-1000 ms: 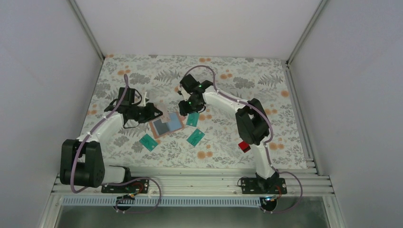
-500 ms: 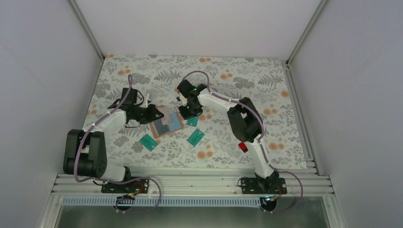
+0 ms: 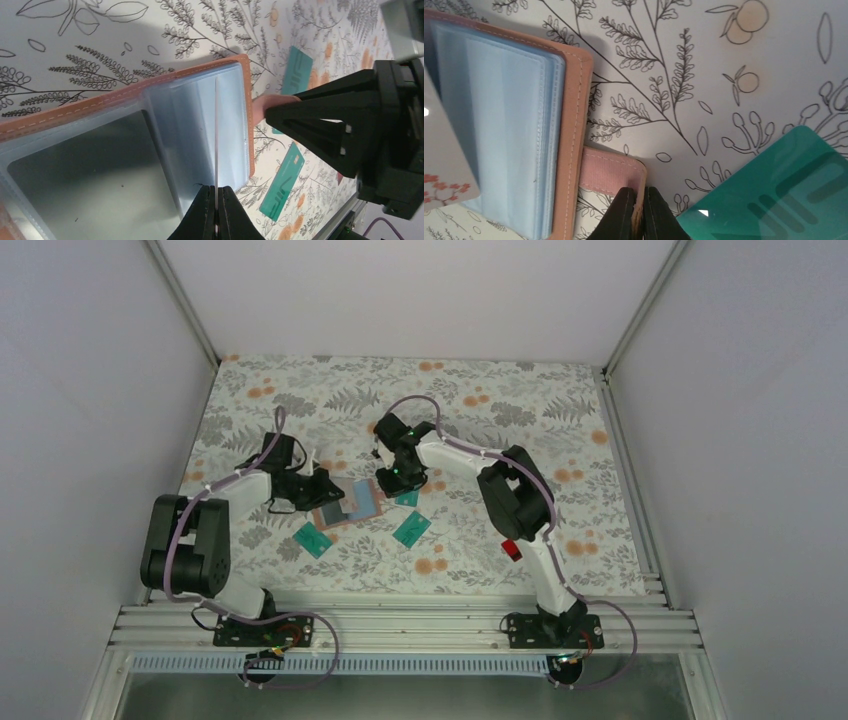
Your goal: Put the credit cards into the card holder
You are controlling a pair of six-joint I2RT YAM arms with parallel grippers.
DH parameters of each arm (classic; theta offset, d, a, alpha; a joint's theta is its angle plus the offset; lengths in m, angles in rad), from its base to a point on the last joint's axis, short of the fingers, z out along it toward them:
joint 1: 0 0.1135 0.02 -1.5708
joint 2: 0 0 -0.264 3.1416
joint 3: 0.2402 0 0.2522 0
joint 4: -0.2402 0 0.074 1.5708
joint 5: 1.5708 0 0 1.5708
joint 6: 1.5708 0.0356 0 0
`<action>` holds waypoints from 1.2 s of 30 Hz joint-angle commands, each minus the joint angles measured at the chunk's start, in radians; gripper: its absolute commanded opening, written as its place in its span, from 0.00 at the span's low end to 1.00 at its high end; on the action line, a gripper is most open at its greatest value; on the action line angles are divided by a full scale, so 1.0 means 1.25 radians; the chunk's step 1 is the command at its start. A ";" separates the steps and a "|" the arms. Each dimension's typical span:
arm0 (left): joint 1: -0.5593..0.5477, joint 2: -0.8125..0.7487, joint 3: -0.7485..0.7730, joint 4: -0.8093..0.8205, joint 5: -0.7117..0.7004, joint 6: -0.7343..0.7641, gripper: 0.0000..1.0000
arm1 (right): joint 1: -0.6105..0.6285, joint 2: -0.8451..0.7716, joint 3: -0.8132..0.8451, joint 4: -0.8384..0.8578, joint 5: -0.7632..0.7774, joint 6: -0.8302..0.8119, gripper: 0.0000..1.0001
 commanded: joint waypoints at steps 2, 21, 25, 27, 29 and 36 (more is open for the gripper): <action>0.003 0.012 -0.010 0.023 -0.036 -0.004 0.02 | 0.019 -0.019 -0.017 0.001 -0.017 0.015 0.04; 0.003 -0.026 -0.033 0.016 -0.083 -0.001 0.02 | 0.022 -0.009 -0.023 0.004 -0.032 0.022 0.04; 0.002 0.013 -0.053 0.057 -0.047 -0.011 0.02 | 0.023 -0.008 -0.022 0.007 -0.039 0.025 0.04; 0.002 0.023 -0.061 0.067 -0.034 -0.017 0.02 | 0.024 -0.005 -0.022 0.006 -0.040 0.025 0.04; 0.002 0.024 -0.071 0.079 -0.023 -0.024 0.02 | 0.024 -0.005 -0.023 0.007 -0.042 0.026 0.04; 0.003 0.037 -0.076 0.082 0.005 -0.026 0.02 | 0.026 -0.004 -0.027 0.009 -0.046 0.028 0.04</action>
